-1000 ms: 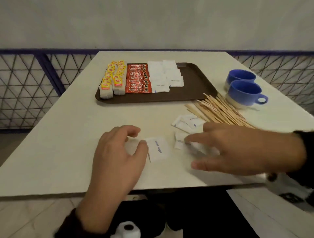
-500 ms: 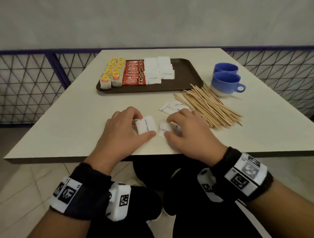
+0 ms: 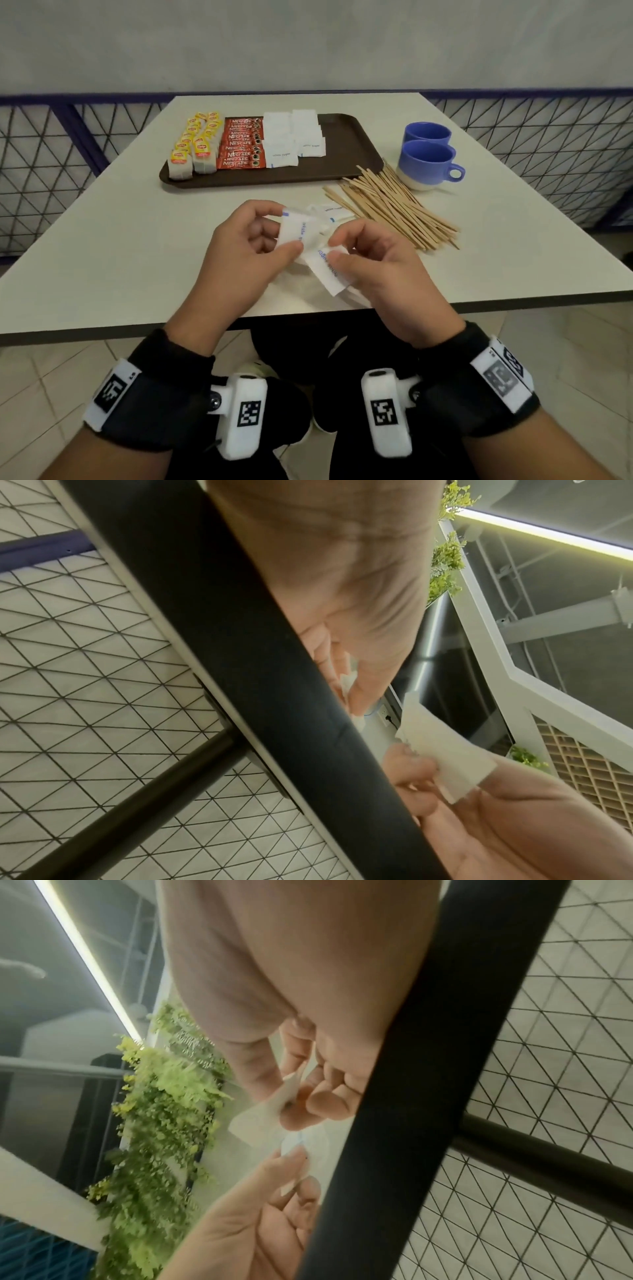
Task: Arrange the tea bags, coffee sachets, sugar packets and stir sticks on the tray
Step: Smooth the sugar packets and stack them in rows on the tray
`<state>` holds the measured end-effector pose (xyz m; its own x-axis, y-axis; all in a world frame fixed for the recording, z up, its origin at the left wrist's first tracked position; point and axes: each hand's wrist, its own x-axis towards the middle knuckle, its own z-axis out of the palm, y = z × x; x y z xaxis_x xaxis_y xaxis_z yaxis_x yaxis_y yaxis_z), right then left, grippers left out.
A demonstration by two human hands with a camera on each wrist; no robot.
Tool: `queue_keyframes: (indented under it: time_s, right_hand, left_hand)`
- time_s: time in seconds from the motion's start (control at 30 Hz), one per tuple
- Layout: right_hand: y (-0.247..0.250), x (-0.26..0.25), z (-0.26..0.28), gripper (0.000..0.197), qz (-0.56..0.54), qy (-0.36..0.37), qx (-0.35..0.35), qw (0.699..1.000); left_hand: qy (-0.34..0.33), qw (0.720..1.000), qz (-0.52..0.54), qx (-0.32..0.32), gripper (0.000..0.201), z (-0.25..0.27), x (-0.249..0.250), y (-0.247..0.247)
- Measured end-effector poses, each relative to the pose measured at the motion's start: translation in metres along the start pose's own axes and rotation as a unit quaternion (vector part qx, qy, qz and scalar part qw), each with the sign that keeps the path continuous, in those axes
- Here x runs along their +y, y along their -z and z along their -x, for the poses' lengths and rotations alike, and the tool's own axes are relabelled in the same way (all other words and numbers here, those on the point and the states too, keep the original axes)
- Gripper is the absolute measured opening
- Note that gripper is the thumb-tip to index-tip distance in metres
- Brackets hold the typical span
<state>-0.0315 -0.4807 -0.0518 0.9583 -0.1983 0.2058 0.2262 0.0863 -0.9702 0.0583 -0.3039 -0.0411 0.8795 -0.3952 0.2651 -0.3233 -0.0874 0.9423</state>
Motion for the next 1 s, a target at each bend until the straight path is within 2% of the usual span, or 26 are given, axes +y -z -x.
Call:
queue_keyframes:
  time_s: [0.13, 0.27, 0.33, 0.43, 0.6, 0.77, 0.9, 1.0]
  right_hand:
    - [-0.003, 0.003, -0.013, 0.015, -0.087, -0.029, 0.035, 0.995]
    - [-0.018, 0.007, -0.017, 0.017, -0.015, 0.0, 0.059, 0.998]
    - [-0.023, 0.006, -0.017, 0.025, 0.027, 0.0, 0.059, 0.998]
    - [-0.024, 0.006, -0.017, 0.023, 0.034, -0.011, 0.064, 0.997]
    - [-0.02, 0.008, -0.014, 0.017, 0.02, -0.021, 0.056, 0.998]
    - [-0.021, 0.009, -0.011, 0.006, 0.013, 0.0, 0.065, 0.998]
    - [-0.021, 0.004, -0.01, 0.018, -0.014, -0.008, 0.047, 0.999]
    - [-0.019, 0.001, -0.01, 0.017, -0.031, -0.019, 0.026, 0.999]
  left_hand:
    - [0.0, 0.999, 0.014, -0.043, 0.021, 0.002, -0.002, -0.001]
    - [-0.013, 0.996, 0.049, -0.067, 0.019, 0.007, 0.001, 0.003]
    - [-0.006, 0.996, 0.057, -0.067, 0.024, 0.007, 0.001, 0.005]
    - [0.009, 0.994, 0.075, -0.076, 0.026, 0.006, 0.004, 0.008]
    - [0.014, 0.996, 0.022, -0.081, 0.021, 0.006, 0.003, 0.005]
    - [0.026, 0.996, 0.033, -0.078, 0.014, 0.005, -0.003, 0.007]
    - [0.014, 0.996, 0.059, -0.066, 0.008, 0.007, -0.002, 0.009]
    - [0.01, 0.996, 0.071, -0.049, 0.012, 0.006, -0.002, 0.011]
